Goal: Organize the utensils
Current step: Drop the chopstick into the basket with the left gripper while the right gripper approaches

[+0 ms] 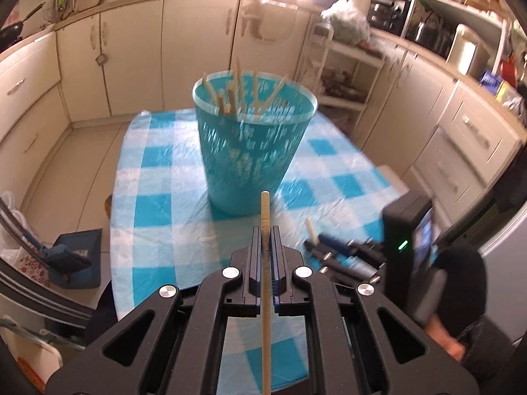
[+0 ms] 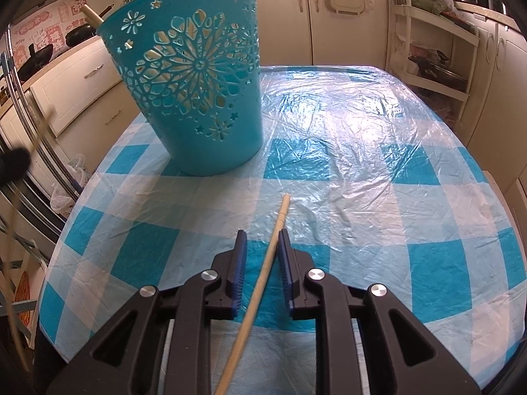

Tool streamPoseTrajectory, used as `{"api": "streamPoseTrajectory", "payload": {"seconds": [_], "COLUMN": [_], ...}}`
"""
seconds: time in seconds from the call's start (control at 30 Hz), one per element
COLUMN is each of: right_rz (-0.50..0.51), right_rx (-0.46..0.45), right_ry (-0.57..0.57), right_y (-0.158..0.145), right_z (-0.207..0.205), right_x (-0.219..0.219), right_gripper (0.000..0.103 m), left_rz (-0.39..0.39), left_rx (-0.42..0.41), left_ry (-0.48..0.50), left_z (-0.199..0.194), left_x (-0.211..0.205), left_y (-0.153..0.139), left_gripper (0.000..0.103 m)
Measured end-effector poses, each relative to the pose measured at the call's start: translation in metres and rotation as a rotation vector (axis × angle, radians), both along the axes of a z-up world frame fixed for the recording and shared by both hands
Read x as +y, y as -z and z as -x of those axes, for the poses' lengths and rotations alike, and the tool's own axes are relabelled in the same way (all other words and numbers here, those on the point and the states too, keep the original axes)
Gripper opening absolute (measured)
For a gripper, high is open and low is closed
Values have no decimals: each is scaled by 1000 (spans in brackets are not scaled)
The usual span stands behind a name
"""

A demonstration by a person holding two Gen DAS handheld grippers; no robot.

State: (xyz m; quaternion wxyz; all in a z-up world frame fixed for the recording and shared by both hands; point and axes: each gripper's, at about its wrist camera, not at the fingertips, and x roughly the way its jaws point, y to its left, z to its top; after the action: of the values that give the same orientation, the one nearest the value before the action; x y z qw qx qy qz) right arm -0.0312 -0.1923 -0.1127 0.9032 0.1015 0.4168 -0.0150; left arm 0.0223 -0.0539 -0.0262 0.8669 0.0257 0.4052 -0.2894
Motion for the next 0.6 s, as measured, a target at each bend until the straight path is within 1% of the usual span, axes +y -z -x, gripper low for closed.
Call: {"api": "streamPoseTrajectory", "payload": {"seconds": [0.13,0.23,0.33,0.43,0.53,0.6], "right_rz": [7,6,4,1,-4,-7], "right_rx": [0,-1,-1,-2,-2,-3], "right_ry": [-10,-13,-14,-13,-15,-17], "right_y": [0,0,0,0,-1,-1], "right_z": [0,0,0,0,0,0], "right_x": [2,2,2,2,1,1], "right_gripper": [25,26,27,27,28,28], "left_rz": [119,193,241,292,323,330], "left_rx": [-77,-170,-252,-294,-335,-371], "left_ry": [1,-32,-72,-115,-168,-203], "left_z": [-10,-22,-36,-56,-78,-90], "left_x": [1,0,-5,-13,-22,-28], "left_y": [-46,-80,-101,-113,-115,-118], "left_gripper": [5,5,5,5,5,5]}}
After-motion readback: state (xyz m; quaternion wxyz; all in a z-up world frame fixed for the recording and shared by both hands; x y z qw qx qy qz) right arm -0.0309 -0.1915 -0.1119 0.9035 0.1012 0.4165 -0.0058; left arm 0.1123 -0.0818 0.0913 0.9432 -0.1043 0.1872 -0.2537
